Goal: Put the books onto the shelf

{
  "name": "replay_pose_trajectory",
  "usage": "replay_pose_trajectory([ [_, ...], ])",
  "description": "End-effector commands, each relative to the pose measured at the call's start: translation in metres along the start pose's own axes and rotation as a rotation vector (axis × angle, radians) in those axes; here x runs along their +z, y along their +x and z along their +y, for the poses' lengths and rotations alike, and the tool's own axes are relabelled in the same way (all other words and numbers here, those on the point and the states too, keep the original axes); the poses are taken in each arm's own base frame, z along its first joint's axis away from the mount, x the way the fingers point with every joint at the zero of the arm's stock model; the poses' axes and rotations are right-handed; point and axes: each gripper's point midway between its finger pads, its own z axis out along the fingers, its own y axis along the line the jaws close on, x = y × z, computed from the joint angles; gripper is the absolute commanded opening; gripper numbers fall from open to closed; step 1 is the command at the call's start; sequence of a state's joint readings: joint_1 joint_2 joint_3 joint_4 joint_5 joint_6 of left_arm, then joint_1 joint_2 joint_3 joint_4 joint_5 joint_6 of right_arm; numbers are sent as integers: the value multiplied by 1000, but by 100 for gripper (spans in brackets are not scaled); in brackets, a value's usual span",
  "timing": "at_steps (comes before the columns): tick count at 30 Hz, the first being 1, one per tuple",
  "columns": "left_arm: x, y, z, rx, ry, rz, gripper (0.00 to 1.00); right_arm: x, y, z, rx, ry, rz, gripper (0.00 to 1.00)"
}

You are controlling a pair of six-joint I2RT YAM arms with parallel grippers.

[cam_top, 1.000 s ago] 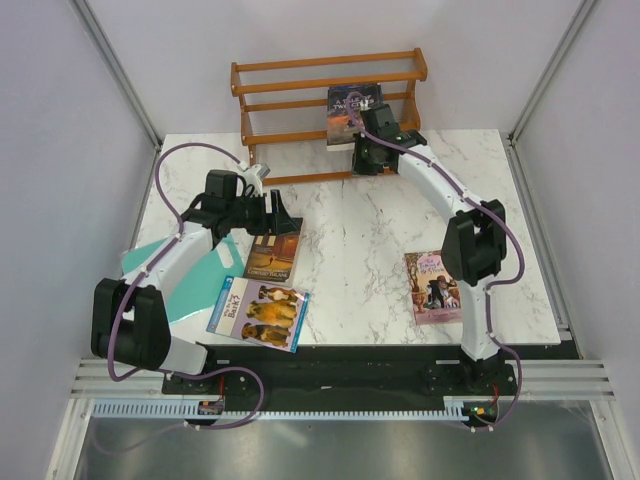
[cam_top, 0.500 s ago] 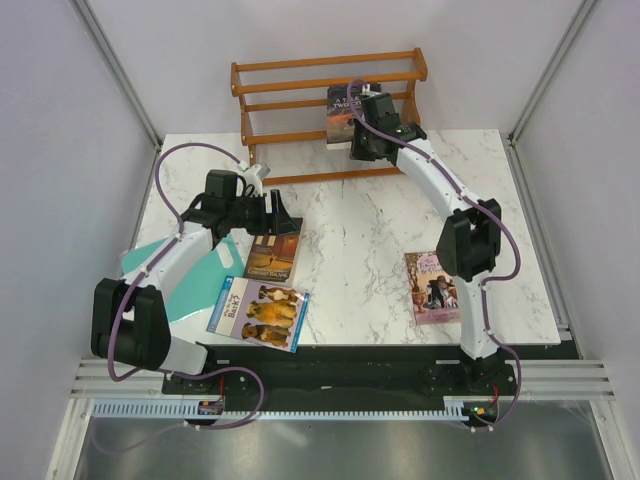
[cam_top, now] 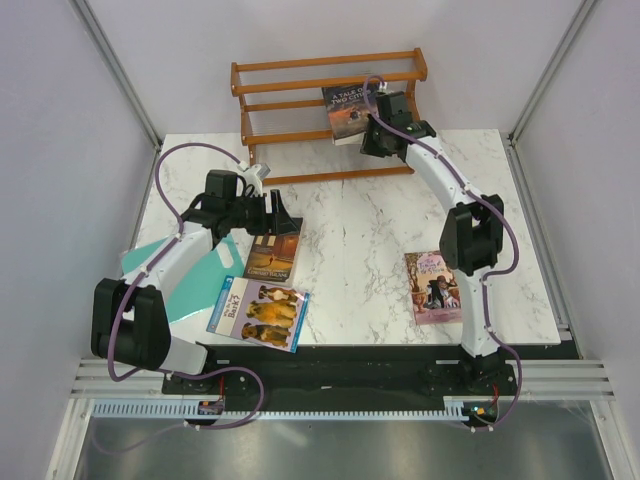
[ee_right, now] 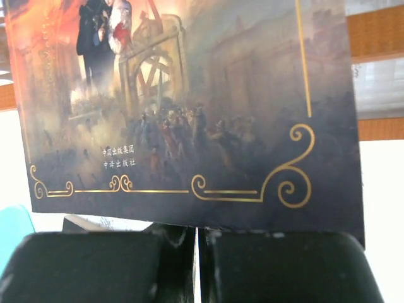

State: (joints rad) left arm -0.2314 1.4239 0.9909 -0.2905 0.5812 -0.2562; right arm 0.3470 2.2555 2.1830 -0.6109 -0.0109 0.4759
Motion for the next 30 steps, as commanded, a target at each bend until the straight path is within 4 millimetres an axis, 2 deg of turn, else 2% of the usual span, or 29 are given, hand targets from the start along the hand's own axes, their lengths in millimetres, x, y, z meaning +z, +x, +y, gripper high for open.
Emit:
replay_pose_trajectory([
  [1,-3,-6,-3,67,12,-24,79,-18,-22,19,-1,-76,-72,0],
  [2,-2,-8,0,67,1,-27,79,-21,-23,19,0,-82,-83,0],
  [3,-1,-10,1,62,-5,-30,80,-27,-15,15,-1,-74,-71,0],
  [5,1,-21,-3,50,3,-44,80,-37,-17,11,4,-69,-100,4],
  [6,5,-24,-2,36,6,-40,80,-47,-10,7,10,-63,-100,11],
  [7,5,-36,-8,29,17,-63,80,-53,-10,4,25,-64,-109,15],
  [8,6,-42,-10,22,28,-72,80,-58,-14,3,32,-75,-136,24],
  [9,11,-46,-11,15,34,-71,80,-70,-10,-3,42,-73,-145,38],
  [10,10,-62,-17,22,42,-104,80,-76,-11,-5,55,-75,-159,43],
  [12,14,-75,-22,28,37,-123,80,-91,-15,-14,72,-66,-201,55],
  [13,17,-89,-23,23,18,-149,79,-95,-16,-16,77,-69,-210,56],
  [14,21,-96,-23,20,4,-161,77,-106,-26,-19,84,-56,-258,58],
  [15,25,-101,-26,15,1,-166,76,-106,-23,-29,92,-40,-257,61],
  [18,40,-127,-33,-55,9,-190,64,-116,-34,-40,119,-26,-311,61],
  [19,53,-125,-26,-78,-2,-171,62,-117,-38,-42,125,-25,-325,61],
  [21,60,-137,-30,-95,2,-184,62,-123,-49,-45,136,-26,-371,61],
  [23,71,-140,-25,-107,-22,-186,63,-126,-60,-43,137,-41,-408,62],
  [25,75,-153,-32,-94,-36,-223,65,-126,-71,-41,141,-50,-443,63],
  [28,83,-167,-40,-76,-53,-268,68,-121,-83,-34,146,-86,-476,66],
  [30,87,-176,-47,-68,-50,-303,68,-110,-87,-30,151,-104,-470,67],
])
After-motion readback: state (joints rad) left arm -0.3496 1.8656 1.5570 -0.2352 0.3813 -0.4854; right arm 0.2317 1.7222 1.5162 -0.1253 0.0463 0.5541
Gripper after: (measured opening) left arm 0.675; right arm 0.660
